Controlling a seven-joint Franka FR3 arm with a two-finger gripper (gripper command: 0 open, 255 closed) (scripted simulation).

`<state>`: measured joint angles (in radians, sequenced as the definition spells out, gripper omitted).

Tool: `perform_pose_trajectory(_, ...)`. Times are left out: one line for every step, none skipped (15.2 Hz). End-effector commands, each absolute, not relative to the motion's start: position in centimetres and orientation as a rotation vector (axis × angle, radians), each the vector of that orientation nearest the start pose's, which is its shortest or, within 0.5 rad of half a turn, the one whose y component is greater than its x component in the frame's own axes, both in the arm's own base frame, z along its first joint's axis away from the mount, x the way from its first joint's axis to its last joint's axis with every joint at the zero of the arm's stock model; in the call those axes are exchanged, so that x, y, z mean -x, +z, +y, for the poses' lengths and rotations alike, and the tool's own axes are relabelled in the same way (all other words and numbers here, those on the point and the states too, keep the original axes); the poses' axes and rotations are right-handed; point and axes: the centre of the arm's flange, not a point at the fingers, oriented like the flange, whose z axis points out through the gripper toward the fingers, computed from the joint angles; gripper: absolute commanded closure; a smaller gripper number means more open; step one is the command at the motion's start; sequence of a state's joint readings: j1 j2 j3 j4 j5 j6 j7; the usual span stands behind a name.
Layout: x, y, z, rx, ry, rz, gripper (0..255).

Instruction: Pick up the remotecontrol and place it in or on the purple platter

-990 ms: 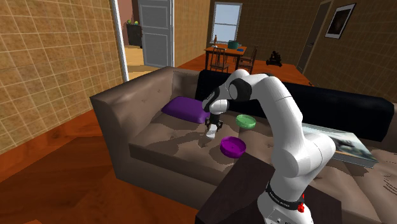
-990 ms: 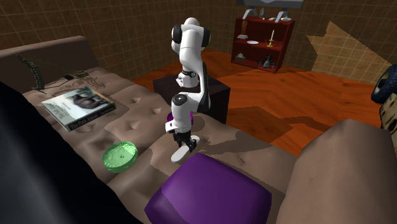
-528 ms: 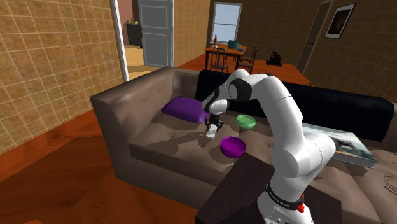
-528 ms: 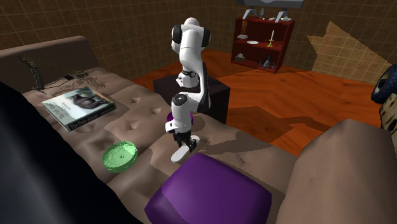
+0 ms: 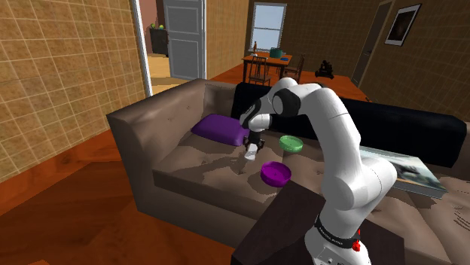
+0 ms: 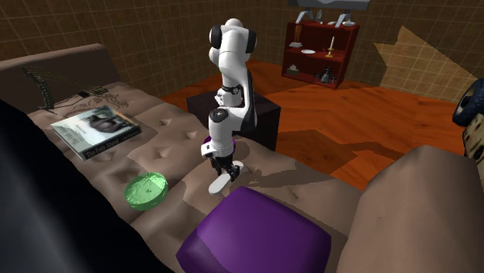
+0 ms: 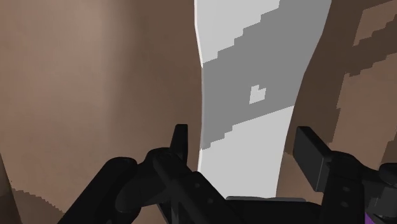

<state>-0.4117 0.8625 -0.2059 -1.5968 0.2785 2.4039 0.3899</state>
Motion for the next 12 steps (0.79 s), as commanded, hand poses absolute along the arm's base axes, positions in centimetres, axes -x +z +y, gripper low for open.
perform_pose_trajectory(-56.9, 13.8, -38.3, 2.612, 0.039, 1.692, 255)
perform_pose_trajectory(-56.9, 14.3, -38.3, 2.612, 0.039, 1.692, 255)
perform_pose_trajectory(-56.9, 14.9, -38.3, 2.612, 0.039, 1.692, 255)
perform_pose_trajectory(-56.9, 15.4, -38.3, 2.612, 0.039, 1.692, 255)
perform_pose_trajectory(-56.9, 15.9, -38.3, 2.612, 0.039, 1.692, 255)
perform_pose_trajectory(-56.9, 16.5, -38.3, 2.612, 0.039, 1.692, 255)
perform_pose_trajectory(-56.9, 17.0, -38.3, 2.612, 0.039, 1.692, 255)
perform_pose_trajectory(-56.9, 17.5, -38.3, 2.612, 0.039, 1.692, 255)
perform_pose_trajectory(-56.9, 18.0, -38.3, 2.612, 0.039, 1.692, 255)
perform_pose_trajectory(-56.9, 18.6, -38.3, 2.612, 0.039, 1.692, 255)
perform_pose_trajectory(-56.9, 19.1, -38.3, 2.612, 0.039, 1.692, 255)
perform_pose_trajectory(-56.9, 19.6, -38.3, 2.612, 0.039, 1.692, 255)
